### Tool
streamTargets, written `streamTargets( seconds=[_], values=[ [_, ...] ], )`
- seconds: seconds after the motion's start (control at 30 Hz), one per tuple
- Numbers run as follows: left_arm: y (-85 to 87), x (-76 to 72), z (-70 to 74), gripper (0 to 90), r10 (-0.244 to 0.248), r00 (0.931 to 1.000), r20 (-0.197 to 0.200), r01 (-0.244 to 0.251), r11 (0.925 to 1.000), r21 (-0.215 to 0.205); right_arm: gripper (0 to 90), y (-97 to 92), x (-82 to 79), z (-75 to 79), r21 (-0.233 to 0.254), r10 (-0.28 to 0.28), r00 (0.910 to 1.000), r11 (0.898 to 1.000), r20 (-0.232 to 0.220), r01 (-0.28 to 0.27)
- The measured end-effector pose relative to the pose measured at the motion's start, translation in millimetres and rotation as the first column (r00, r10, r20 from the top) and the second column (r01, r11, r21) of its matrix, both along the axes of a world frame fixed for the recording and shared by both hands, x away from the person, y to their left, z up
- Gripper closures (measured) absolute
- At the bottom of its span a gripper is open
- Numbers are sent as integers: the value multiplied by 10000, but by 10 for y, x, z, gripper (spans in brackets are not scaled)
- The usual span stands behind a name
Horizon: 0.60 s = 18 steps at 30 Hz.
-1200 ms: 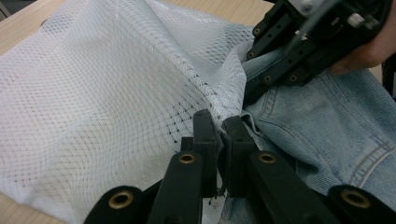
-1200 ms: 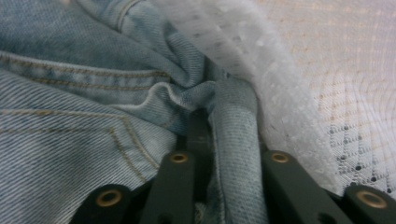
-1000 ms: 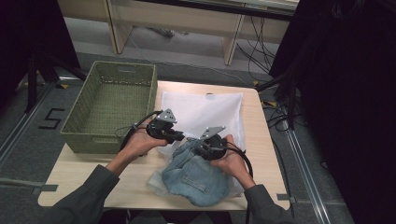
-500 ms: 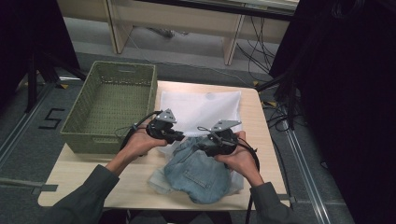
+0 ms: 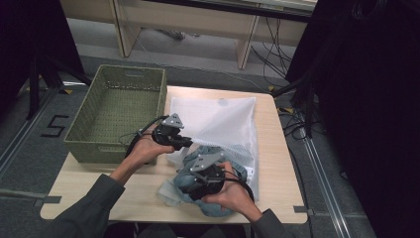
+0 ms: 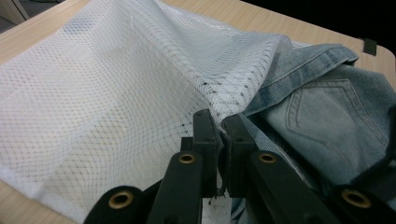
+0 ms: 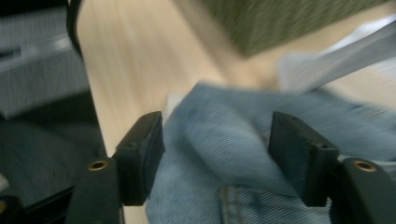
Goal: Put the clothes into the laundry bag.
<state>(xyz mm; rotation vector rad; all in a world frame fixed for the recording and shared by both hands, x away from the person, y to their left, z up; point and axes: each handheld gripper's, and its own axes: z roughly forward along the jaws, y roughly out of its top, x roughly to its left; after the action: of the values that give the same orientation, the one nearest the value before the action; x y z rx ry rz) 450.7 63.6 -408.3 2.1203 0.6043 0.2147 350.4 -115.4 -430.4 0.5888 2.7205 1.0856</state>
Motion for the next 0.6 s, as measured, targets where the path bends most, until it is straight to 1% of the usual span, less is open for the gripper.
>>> streamTargets(
  seconds=[0.03, 0.1, 0.13, 0.17, 0.2, 0.23, 0.3, 0.33, 0.37, 0.4, 0.43, 0.47, 0.5, 0.53, 0.57, 0.6],
  values=[
    [-2, -1, -1, 853, -4, 10000, -2, 4, 10000, 12, 344, 29, -18, -61, -126, -90, 9996, 9999, -281, 86],
    [-5, -2, -9, 852, -40, 10000, -16, 40, 10000, 23, 326, 76, -35, -179, -591, -87, 9990, 9982, -433, 61],
    [-6, -4, -10, 852, -18, 10000, -31, 18, 10000, 65, 328, 97, -36, -230, -864, 103, 9993, 9962, -356, -133],
    [-5, -2, -16, 852, -27, 10000, -20, 27, 10000, 89, 332, 118, -42, -275, -1044, 85, 9995, 9945, -290, -115],
    [-6, -1, -22, 852, -37, 10000, -13, 37, 9999, 102, 369, 132, -35, -311, -1186, 106, 9997, 9929, -216, -131],
    [-6, -6, -27, 852, -22, 10000, -56, 22, 9999, 112, 453, 142, -26, -344, -1362, 138, 9999, 9906, -49, -144],
    [-3, -13, -27, 853, -75, 9999, -73, 76, 9998, 169, 714, 132, 12, -344, -1739, 166, 9995, 9847, 281, -114],
    [-6, -22, -24, 854, -27, 9999, -125, 28, 9999, 112, 777, 107, 40, -318, -1821, 108, 9990, 9833, 426, -28],
    [-5, -21, -16, 854, -134, 9999, -62, 134, 9999, 61, 827, 77, 64, -285, -1595, -68, 9994, 9871, 352, 123],
    [-5, -28, -6, 855, -164, 9998, -69, 164, 9999, 42, 846, 42, 72, -240, -1429, -317, 9992, 9891, 230, 347],
    [-8, -39, 3, 857, -142, 9999, -80, 142, 9999, -2, 857, -1, 99, -180, -1293, -559, 9969, 9896, 562, 627],
    [-14, -49, 13, 858, -167, 9998, -61, 167, 9999, -29, 860, -37, 105, -111, -1054, -1086, 9925, 9879, 559, 1141],
    [-17, -58, 26, 859, -244, 9997, -13, 244, 9997, 6, 863, -109, 174, -45, -942, -1021, 9890, 9892, 1067, 1123],
    [-27, -69, 33, 859, -290, 9996, -17, 290, 9996, -57, 865, -167, 227, 24, -739, -1169, 9847, 9891, 1289, 1271],
    [-33, -78, 48, 859, -438, 9990, 56, 438, 9990, 62, 866, -228, 282, 86, -542, -1563, 9750, 9845, 1583, 1666],
    [-41, -82, 56, 859, -541, 9984, 132, 539, 9984, 148, 866, -287, 334, 143, -423, -1949, 9719, 9785, 1316, 2019]
  ],
)
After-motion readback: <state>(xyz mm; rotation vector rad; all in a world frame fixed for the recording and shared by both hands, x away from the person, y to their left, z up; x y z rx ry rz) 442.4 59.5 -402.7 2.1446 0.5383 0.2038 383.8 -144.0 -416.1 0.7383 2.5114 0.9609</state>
